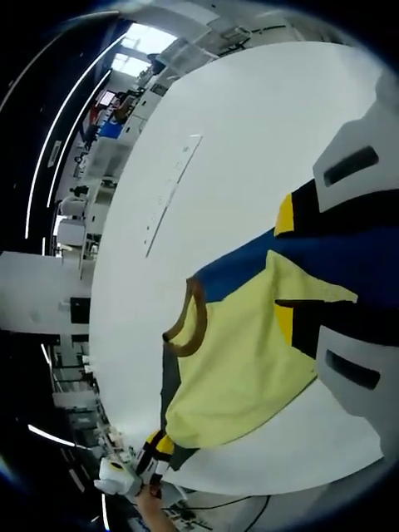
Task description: Fold the garment on the visible template until the final outline fits inside the template.
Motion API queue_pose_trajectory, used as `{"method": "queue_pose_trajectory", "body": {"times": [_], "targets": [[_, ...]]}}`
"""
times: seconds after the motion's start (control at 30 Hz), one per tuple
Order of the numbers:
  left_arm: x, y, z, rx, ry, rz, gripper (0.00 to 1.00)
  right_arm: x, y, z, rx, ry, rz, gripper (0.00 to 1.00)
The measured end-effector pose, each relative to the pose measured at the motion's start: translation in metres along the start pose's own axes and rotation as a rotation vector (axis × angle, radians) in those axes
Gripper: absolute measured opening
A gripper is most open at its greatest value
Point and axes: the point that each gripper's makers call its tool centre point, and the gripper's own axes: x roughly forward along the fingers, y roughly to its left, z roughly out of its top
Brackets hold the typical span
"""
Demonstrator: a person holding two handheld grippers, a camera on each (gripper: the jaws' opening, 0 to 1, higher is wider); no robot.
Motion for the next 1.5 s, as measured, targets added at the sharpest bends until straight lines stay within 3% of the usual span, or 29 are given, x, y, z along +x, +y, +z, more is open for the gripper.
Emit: {"method": "queue_pose_trajectory", "body": {"times": [0.7,1.13,1.5], "targets": [[-0.031,-0.037,0.013,0.086,-0.018,-0.078,0.26,-0.023,0.03,-0.002,-0.037,-0.004,0.083,0.55],[-0.047,-0.048,0.013,0.133,-0.018,-0.099,0.37,-0.039,0.044,0.003,-0.049,-0.034,0.109,0.66],[-0.062,-0.061,0.016,0.16,-0.034,-0.123,0.46,-0.054,0.053,0.004,-0.075,-0.044,0.132,0.69]]}}
